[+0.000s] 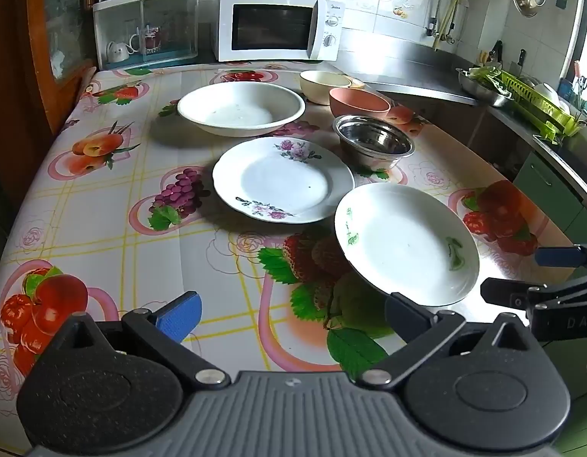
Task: Organize plates and bowls
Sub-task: 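Move the left gripper toward the large white bowl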
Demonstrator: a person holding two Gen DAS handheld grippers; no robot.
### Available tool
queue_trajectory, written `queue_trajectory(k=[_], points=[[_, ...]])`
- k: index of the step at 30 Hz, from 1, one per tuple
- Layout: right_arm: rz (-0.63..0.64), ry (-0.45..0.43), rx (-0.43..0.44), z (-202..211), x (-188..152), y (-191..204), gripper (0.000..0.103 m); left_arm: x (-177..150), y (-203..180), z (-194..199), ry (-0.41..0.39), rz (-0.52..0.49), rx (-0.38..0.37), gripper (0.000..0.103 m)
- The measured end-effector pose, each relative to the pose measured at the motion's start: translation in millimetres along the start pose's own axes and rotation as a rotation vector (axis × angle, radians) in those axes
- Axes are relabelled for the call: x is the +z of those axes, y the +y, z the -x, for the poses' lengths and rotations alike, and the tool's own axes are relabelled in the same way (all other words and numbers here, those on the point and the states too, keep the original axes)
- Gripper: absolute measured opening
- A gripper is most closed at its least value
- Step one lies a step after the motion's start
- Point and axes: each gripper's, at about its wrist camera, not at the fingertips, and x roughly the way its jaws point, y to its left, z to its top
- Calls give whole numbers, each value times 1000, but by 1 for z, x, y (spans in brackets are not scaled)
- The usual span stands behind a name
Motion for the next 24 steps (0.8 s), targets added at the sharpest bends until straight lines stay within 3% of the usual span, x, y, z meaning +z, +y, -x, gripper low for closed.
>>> queue_trajectory(k=[24], points=[[13,28,2,2,-8,0,103,-3,-4,-1,31,-8,1,103]])
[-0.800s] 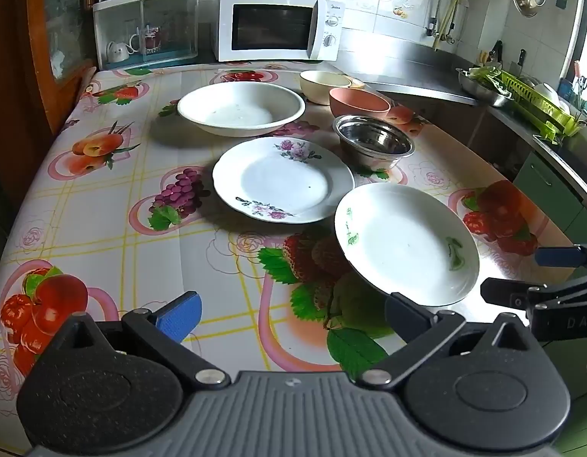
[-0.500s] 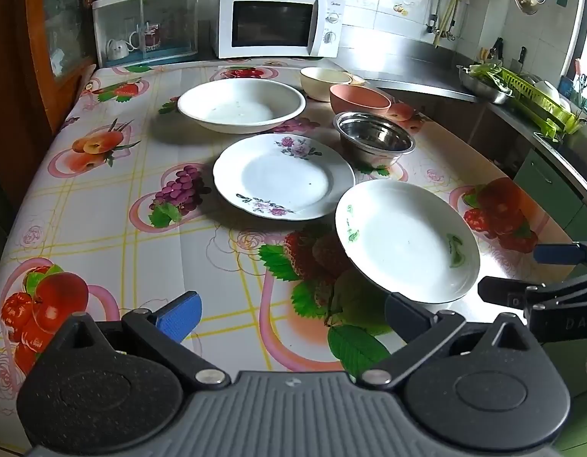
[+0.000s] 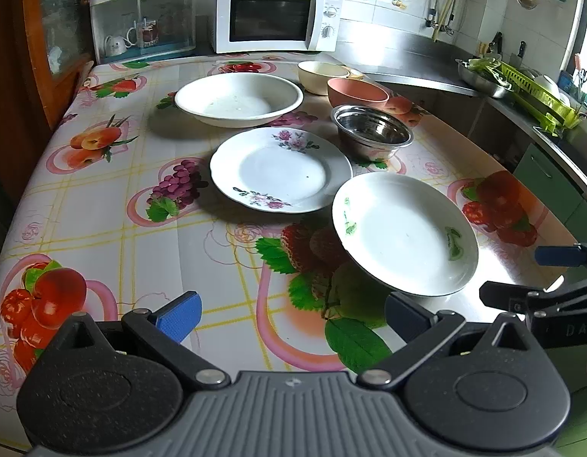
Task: Organize plates and bowls
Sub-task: 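Move the left gripper toward the large white bowl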
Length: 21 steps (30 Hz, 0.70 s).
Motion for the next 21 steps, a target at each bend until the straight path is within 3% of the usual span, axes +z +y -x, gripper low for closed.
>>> queue_trajectory(k=[21], points=[[-7,5,6,3,-8,-2,103,-7,-8,3,11,-4,-7,103]])
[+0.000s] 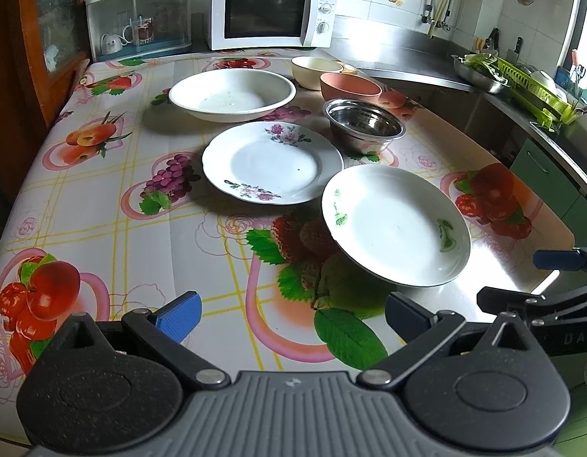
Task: Organize plates and bowls
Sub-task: 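Move the left gripper toward the large white bowl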
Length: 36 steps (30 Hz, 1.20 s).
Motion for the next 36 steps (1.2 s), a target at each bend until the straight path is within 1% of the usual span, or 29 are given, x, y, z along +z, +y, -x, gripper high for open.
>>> queue_trajectory(k=[20,36], points=[[18,16,12,-7,3,4,103,2,1,-6,18,9,2,103],[40,24,28,-18,14,10,103,8,7,-15,35,21,11,103]])
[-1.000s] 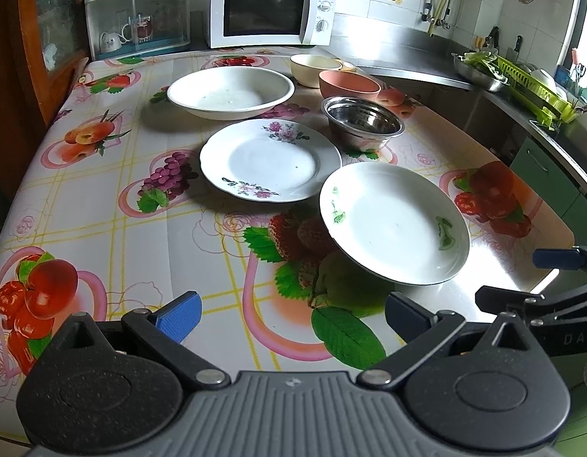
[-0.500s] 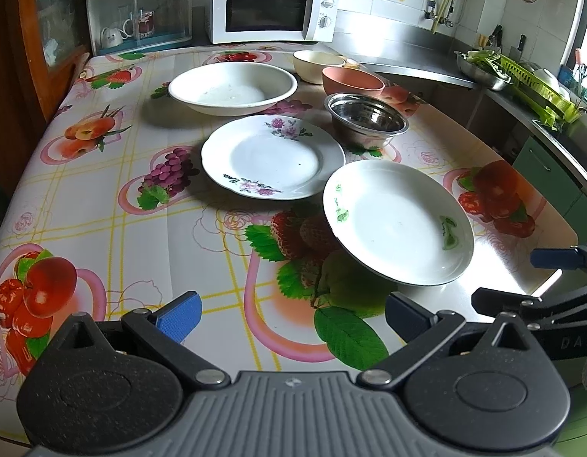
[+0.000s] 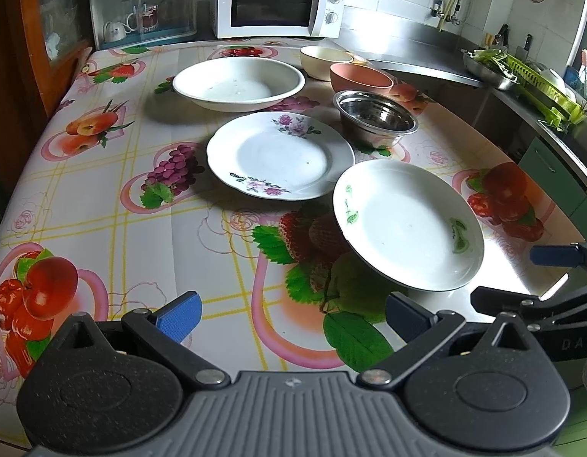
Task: Organize plates and bowls
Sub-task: 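Move the left gripper toward the large white bowl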
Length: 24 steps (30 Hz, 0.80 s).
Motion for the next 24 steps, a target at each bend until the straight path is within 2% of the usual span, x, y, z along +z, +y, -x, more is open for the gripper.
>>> queue_trajectory(k=[24], points=[[61,-7,42,-28,37,8,102,28,18,-23,19,-1,26,103]])
